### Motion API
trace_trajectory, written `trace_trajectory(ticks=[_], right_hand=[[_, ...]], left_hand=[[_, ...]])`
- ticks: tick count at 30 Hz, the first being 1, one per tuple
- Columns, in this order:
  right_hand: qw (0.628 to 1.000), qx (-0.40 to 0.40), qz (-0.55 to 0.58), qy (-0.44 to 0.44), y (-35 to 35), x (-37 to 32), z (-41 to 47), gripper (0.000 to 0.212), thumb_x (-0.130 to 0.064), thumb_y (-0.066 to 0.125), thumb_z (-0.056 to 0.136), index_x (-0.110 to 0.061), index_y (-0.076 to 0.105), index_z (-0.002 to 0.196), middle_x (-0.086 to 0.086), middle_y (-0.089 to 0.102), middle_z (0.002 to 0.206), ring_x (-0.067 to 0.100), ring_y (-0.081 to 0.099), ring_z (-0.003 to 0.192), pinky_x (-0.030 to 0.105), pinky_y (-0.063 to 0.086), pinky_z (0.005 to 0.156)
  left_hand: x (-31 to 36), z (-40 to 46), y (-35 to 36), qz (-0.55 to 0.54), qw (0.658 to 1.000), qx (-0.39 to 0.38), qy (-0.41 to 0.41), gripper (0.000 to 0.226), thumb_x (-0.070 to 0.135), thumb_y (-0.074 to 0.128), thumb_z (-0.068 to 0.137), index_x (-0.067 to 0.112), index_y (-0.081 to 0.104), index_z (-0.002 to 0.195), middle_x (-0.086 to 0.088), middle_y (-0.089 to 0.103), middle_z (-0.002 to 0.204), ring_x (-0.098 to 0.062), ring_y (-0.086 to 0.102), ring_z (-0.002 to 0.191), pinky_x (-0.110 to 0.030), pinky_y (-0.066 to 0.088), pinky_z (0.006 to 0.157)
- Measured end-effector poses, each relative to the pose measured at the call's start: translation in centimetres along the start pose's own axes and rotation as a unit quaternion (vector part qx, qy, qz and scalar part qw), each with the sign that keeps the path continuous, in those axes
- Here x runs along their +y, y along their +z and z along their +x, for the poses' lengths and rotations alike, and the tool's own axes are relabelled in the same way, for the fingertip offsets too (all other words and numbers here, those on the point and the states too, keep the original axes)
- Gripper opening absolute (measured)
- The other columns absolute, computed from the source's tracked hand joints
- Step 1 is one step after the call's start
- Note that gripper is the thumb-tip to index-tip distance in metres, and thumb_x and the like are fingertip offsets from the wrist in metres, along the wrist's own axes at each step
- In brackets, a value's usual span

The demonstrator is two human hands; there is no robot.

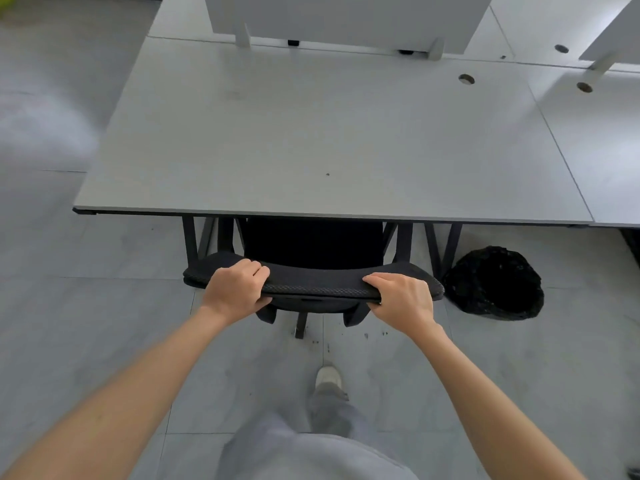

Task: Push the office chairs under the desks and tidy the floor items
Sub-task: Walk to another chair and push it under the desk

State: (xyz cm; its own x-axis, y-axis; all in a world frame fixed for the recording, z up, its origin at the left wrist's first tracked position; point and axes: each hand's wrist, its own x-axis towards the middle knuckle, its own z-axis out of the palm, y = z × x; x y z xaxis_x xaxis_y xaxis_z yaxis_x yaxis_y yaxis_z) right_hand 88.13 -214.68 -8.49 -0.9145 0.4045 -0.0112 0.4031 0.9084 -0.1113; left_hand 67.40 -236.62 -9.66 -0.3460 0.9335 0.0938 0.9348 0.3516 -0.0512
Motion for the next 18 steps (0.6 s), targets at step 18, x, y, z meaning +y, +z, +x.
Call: trace_trajectory(ticks=[18], right_hand=[[0.994,-0.103,0.017,0.044,-3.1,8.1,6.0,0.044,-0.018,0.057,0.075,-0.034,0.063,0.115,-0.018,0.063,0.12,0.015,0.06,0.108,0.026,0.046,0.075]], left_hand=[[5.6,6.6,-0.6,-0.054,0.997,-0.027,-0.04,0.044,0.035,0.086,0.039,0.012,0.054,0.057,0.001,0.052,0.052,-0.015,0.051,0.047,-0.017,0.024,0.033]])
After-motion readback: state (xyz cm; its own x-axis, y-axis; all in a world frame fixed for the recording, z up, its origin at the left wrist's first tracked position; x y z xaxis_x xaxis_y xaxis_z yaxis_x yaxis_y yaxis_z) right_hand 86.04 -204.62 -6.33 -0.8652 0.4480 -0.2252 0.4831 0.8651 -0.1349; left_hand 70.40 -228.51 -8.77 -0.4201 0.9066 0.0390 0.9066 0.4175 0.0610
